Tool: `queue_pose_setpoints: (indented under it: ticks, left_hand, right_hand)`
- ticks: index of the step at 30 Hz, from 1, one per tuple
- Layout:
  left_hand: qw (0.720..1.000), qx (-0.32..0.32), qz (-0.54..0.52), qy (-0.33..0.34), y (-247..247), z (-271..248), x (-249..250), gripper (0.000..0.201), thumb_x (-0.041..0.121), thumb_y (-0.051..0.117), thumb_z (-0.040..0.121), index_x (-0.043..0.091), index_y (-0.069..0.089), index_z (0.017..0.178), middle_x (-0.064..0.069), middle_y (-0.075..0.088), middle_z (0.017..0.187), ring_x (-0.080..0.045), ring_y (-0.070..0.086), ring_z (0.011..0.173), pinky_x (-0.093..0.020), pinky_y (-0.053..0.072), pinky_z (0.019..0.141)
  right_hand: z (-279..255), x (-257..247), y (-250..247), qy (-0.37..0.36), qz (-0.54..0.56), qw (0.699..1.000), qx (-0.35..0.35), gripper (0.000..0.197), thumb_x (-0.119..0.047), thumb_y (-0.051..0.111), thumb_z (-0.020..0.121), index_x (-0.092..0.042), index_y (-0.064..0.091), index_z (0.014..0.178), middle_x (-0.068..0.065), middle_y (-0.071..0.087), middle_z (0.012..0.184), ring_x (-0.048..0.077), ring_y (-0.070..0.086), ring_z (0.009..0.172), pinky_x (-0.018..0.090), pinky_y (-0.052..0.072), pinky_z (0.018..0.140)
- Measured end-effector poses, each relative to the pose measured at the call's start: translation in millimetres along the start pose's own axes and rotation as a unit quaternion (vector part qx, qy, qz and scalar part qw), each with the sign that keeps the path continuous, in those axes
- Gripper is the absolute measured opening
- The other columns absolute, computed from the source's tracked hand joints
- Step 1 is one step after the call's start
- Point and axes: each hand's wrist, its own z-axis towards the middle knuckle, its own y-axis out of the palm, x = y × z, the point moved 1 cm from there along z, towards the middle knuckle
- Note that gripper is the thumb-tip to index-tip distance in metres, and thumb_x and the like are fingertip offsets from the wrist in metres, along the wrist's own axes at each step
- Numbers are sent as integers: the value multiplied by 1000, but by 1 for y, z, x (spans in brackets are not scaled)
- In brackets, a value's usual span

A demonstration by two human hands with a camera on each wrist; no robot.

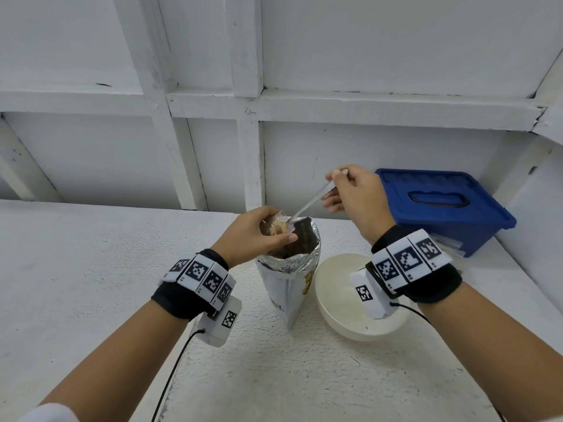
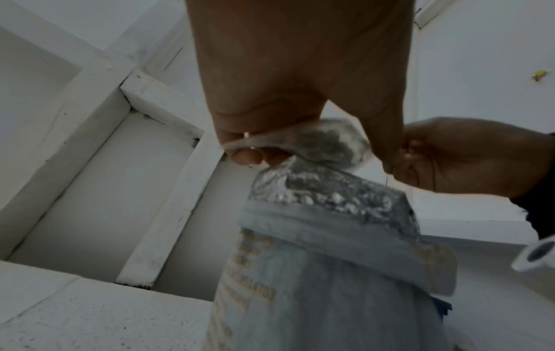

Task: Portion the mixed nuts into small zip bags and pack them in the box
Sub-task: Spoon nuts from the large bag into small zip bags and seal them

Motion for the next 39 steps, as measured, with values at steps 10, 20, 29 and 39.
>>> queue_pose_setpoints:
  ticks: [10,20,29,39]
  left_hand:
    - [998,57,-31,11,7,-6,-2,63,34,73,76,12,45,128,11,52,91,2,50,75,-1,39,64]
    - [996,61,-49,-33,-8,-18,-22,38,35,69,80,23,52,113,13,60,88,-31,64,71,-34,51,60]
    - [995,29,-80,-56,-4,-16,-29,37,35,71,78,27,53,110,5,65,92,-12,60,69,-21,49,65]
    - [996,27,-66,-50,-2,-15,-29,34,36,68,81,27,52,110,12,62,89,-9,60,71,-16,44,61]
  right_hand:
    - [-2,-38,12,-243,-85,966,-17,19,-13,49,95,0,62,92,12,63,68,6,62,58,15,51,53]
    - [2,-20,-35,-191,-98,976,46,14,-17,47,96,-12,60,96,-4,59,71,-3,60,58,12,50,55]
    - [-25,48,20,-215,-248,937,-120,19,-15,53,93,-8,69,100,8,71,82,20,63,69,25,49,65]
    - [-28,56,28,-97,-246,957,-116,23,-16,46,96,-5,66,97,9,67,80,16,57,70,6,35,59]
